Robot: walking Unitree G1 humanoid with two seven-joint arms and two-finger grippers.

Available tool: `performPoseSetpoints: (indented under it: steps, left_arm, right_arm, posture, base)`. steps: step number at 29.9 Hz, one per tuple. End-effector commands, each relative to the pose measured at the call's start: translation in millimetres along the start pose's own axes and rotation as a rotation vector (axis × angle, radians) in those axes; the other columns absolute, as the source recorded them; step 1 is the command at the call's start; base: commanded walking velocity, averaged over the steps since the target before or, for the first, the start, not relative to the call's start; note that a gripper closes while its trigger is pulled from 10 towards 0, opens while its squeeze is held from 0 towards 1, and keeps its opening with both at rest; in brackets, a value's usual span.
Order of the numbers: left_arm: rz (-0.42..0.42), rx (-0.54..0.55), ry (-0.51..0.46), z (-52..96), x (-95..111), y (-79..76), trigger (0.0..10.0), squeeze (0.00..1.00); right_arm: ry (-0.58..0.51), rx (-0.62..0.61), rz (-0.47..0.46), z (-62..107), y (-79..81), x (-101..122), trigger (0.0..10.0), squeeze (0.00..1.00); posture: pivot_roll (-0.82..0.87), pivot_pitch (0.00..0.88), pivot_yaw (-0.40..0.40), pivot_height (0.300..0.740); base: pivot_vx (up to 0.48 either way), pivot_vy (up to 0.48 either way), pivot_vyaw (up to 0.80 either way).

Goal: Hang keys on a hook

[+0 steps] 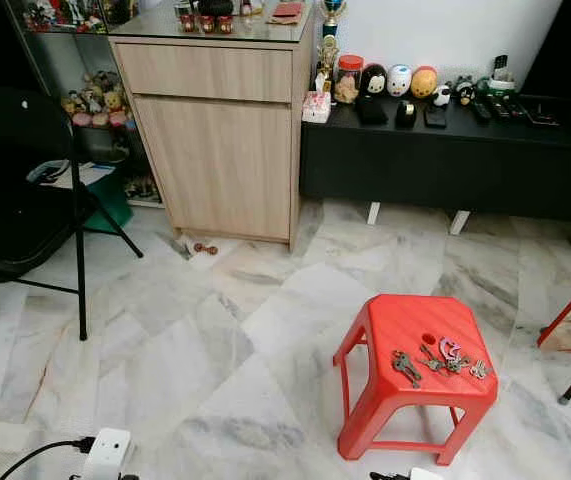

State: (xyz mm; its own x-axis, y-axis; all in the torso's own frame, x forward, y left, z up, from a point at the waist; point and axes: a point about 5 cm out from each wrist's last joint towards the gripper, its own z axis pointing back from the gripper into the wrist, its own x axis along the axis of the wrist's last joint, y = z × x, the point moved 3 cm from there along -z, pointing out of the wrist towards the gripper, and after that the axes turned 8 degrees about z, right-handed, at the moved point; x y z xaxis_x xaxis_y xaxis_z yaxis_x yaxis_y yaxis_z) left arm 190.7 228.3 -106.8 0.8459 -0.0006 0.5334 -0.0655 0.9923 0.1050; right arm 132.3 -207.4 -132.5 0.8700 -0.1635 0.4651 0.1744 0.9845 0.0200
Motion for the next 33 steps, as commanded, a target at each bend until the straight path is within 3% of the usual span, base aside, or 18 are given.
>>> performPoseSetpoints:
  steps: [1,5,14,25,33]
  left_arm:
    - [0.012,-0.01,0.002,0.0,-1.9,-2.7,10.0,0.0]
    - [0.019,-0.005,0.0,-0.2,-0.6,-2.2,10.0,0.0]
    - [-0.017,-0.006,0.008,-0.3,-1.3,-2.0,10.0,0.0]
    - [-0.008,-0.005,0.013,-0.1,-3.8,-2.8,10.0,0.0]
    - [0.019,0.016,0.006,0.0,-2.1,1.3,10.0,0.0]
  right_arm:
    - [0.008,-0.005,0.008,0.4,-1.9,-1.5,10.0,0.0]
    - [0.007,-0.007,0.007,0.5,-2.0,-1.9,10.0,0.0]
    - [0.002,-0.013,0.007,0.8,-3.0,-2.3,10.0,0.0]
    - [0.012,-0.022,0.017,1.0,-4.7,-3.4,10.0,0.0]
    - [0.008,-0.021,0.009,0.9,-4.4,-2.6,10.0,0.0]
  posture:
    - [0.02,0.0,-0.038,0.74]
    - [0.02,0.0,-0.037,0.74]
    - [0.03,0.0,-0.043,0.74]
    - [0.03,0.0,-0.045,0.74]
    - [0.03,0.0,-0.046,0.74]
  base:
    - [0.0,0.0,-0.77]
    - [0.0,0.0,-0.77]
    - [0.0,0.0,0.0]
    - [0.0,-0.301,0.0]
    - [0.0,-0.308,-0.48]
